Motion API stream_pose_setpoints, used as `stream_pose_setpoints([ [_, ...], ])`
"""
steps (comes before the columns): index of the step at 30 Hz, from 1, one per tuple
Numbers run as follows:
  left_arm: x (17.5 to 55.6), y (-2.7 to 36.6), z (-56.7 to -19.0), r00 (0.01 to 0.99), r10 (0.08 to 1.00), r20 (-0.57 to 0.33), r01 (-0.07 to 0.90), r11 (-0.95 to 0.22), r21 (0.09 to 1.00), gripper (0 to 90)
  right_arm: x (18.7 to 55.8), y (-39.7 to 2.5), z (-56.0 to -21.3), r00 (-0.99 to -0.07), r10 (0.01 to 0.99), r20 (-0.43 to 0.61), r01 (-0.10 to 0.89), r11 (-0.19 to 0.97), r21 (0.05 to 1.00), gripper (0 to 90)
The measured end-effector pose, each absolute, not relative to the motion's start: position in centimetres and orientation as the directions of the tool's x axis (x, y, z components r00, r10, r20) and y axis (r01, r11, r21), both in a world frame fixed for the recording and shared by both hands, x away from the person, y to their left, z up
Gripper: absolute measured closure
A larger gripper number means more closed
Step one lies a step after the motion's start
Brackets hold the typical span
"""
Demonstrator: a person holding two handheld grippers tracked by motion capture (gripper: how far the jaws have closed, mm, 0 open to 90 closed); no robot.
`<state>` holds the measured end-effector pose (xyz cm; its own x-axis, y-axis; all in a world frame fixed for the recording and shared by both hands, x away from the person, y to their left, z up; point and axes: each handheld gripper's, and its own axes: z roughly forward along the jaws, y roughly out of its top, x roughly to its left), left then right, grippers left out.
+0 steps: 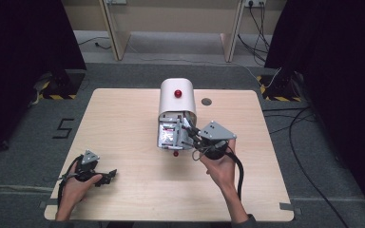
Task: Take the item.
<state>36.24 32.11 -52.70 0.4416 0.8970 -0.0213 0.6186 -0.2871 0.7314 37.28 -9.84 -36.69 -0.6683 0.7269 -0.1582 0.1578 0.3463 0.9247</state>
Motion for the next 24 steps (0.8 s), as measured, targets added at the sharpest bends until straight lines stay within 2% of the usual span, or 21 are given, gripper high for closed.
stream_pose_setpoints([
  [24,36.2,32.1,-52.7,0.441,0.897,-0.021,0.619,-0.287,0.731,0.0,35.7,-13.6,-35.9,-0.644,0.751,-0.147,0.137,0.303,0.943,83.6],
])
